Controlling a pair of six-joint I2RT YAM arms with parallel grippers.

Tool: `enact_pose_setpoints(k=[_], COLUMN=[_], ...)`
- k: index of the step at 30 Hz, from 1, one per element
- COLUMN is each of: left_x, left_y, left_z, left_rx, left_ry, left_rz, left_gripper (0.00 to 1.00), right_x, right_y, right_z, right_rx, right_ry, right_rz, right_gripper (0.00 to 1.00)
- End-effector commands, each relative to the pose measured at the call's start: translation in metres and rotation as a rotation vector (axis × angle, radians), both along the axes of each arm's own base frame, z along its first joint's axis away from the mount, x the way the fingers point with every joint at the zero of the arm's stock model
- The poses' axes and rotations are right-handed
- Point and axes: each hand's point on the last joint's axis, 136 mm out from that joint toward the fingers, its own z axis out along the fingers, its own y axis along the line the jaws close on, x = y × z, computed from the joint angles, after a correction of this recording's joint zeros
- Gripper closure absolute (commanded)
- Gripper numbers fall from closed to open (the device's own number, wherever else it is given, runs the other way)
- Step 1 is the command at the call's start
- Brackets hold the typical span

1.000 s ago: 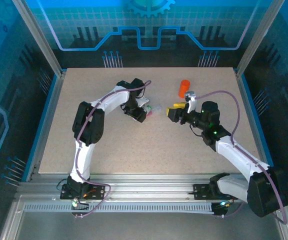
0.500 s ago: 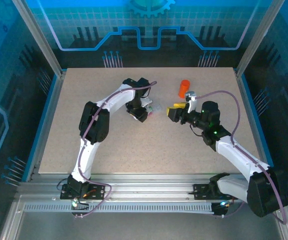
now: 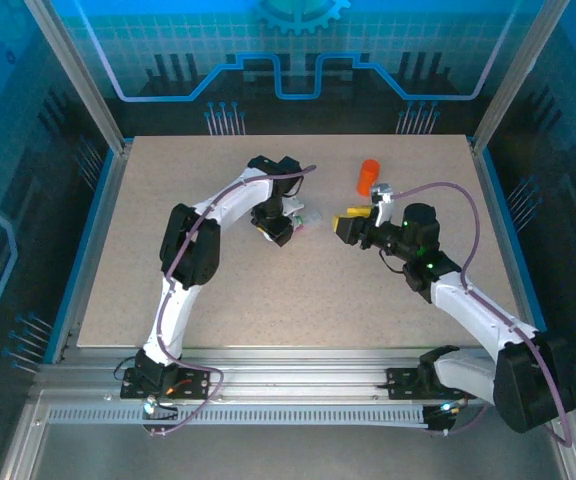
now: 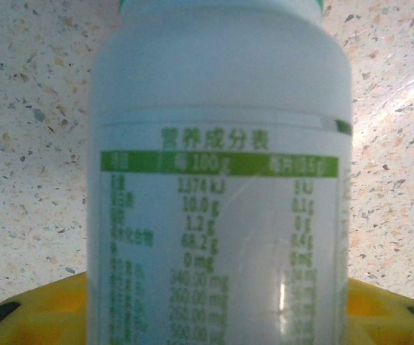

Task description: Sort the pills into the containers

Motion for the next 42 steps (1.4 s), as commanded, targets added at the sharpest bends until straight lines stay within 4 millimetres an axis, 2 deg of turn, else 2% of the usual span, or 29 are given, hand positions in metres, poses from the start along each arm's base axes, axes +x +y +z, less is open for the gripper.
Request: enact_pose_setpoints(k=[1, 5, 9, 17, 23, 26, 33, 42], left_x=[0.002, 0.007, 0.009, -0.010, -0.007, -0.004, 0.004, 0.007], left_y=[0.002, 0.003, 0.000, -0.003, 0.011, 0.012, 0.009, 0.010], left_z=[0.018, 0.033, 0.034, -0.009, -0.019, -0.013, 0.021, 0.025], left_rx=[0.020, 0.023, 0.009, 0.053, 0.118, 0.112, 0.069, 0.060], left_ry=[-0.030, -0.085, -0.087, 0.042, 0.058, 0.043, -0.036, -0.051], left_rz=[-0.031, -0.041, -0.040, -0.064, -0.078, -0.071, -0.063, -0.050], left_gripper=[1.00, 1.00, 1.00, 1.00, 1.00, 1.00, 1.00, 1.00], right_x=[0.003, 0.003, 0.004, 0.004, 0.003, 0.003, 0.004, 0.004], right_y=[-0.003, -0.002, -0.001, -0.001, 0.000, -0.001, 0.000, 0.000], right_z=[0.005, 0.004, 0.003, 0.002, 0.003, 0.003, 0.002, 0.001], right_rx=[0.021, 0.024, 0.028, 0.029, 0.033, 0.031, 0.035, 0.034], right_ry=[-0.018, -0.013, -0.010, -0.005, -0.004, -0.005, 0.000, 0.003], right_rz=[0.000, 0.002, 0.005, 0.007, 0.010, 0.007, 0.012, 0.011], right_gripper=[0.41, 0.41, 0.41, 0.41, 0.41, 0.41, 0.41, 0.41])
